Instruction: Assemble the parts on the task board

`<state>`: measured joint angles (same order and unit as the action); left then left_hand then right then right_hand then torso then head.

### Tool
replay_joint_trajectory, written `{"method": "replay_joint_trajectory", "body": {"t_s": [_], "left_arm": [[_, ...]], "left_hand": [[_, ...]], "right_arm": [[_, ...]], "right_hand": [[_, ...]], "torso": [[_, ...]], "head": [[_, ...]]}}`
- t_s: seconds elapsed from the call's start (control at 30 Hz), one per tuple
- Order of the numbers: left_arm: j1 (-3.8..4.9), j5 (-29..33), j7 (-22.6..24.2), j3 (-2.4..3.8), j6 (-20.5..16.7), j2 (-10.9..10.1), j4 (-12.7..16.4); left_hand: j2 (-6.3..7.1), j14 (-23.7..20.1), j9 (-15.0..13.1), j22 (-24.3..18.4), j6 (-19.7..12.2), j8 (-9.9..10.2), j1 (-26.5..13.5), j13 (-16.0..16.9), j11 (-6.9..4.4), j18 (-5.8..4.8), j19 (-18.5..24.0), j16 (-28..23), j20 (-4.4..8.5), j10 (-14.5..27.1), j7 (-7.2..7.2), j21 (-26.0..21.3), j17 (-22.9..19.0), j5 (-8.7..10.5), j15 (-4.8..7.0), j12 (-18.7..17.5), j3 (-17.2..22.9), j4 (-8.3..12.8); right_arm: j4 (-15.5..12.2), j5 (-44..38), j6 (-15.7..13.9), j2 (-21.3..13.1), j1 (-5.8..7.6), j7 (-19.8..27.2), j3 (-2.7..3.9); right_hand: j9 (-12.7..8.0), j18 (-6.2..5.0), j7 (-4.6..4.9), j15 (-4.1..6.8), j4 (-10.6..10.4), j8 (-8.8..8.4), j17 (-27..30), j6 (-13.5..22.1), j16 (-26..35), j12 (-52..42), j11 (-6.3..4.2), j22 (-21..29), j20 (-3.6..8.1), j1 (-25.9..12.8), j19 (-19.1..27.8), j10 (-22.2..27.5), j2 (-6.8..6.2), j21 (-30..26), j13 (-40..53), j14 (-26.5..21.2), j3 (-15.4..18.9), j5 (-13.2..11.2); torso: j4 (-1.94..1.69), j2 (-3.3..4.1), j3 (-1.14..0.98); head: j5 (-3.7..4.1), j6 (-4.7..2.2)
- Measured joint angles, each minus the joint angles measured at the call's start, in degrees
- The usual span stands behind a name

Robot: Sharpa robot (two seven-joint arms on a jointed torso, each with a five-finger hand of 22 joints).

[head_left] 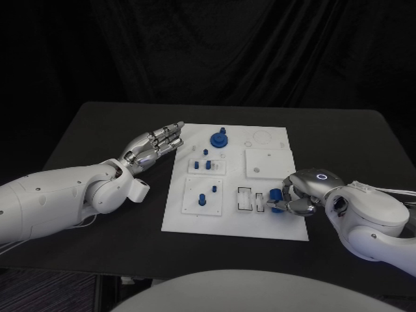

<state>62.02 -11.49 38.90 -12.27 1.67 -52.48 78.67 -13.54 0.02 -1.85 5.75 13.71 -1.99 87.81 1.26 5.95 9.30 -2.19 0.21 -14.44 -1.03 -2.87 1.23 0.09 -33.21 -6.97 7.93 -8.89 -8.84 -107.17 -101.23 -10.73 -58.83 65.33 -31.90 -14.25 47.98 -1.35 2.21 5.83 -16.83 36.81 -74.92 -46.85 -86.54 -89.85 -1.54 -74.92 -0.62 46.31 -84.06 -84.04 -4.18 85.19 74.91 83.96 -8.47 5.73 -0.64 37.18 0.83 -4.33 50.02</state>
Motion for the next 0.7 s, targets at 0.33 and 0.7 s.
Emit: {"method": "replay_joint_trajectory", "body": {"t_s": [0.33, 0.7], "left_arm": [[-0.14, 0.0, 0.0, -0.01, 0.3, 0.1, -0.1], [-0.22, 0.0, -0.1, 0.00, 0.7, 0.2, -0.3]], "left_hand": [[0.00, 0.0, 0.0, 0.0, 0.1, 0.0, 0.0, 0.0, 0.00, 0.00, 0.0, 0.0, 0.00, 0.0, -0.06, 0.0, 0.0, 0.00, 0.00, 0.0, 0.2, 0.2], [0.00, 0.0, -0.1, 0.0, 1.5, 0.0, 0.0, 0.0, 0.00, 0.01, 0.0, 0.0, -0.42, 0.0, -1.48, 0.0, 0.0, 0.00, 0.00, 0.0, 0.6, 0.6]], "right_arm": [[1.7, -0.1, 0.6, 1.2, 0.00, -0.7, 0.00], [2.7, 0.8, 1.3, 2.6, -0.01, -0.8, 0.02]], "right_hand": [[0.0, 0.00, -0.27, 0.00, 0.1, -1.33, 0.0, -0.4, 0.0, 0.0, 0.00, 0.0, 0.00, 0.1, 0.0, 0.0, 2.02, -0.2, 0.0, 0.0, -0.7, 5.7], [-0.6, 0.00, -0.31, 0.00, 0.7, -3.91, 0.0, -2.4, 0.0, 0.0, 0.00, 0.0, 0.00, 4.2, 0.0, 0.0, 1.44, -0.2, 0.0, 0.0, -2.1, 12.9]], "torso": [[0.00, -0.03, -0.03], [0.00, -0.03, -0.05]], "head": [[-0.11, -0.01], [-0.16, -0.02]]}}
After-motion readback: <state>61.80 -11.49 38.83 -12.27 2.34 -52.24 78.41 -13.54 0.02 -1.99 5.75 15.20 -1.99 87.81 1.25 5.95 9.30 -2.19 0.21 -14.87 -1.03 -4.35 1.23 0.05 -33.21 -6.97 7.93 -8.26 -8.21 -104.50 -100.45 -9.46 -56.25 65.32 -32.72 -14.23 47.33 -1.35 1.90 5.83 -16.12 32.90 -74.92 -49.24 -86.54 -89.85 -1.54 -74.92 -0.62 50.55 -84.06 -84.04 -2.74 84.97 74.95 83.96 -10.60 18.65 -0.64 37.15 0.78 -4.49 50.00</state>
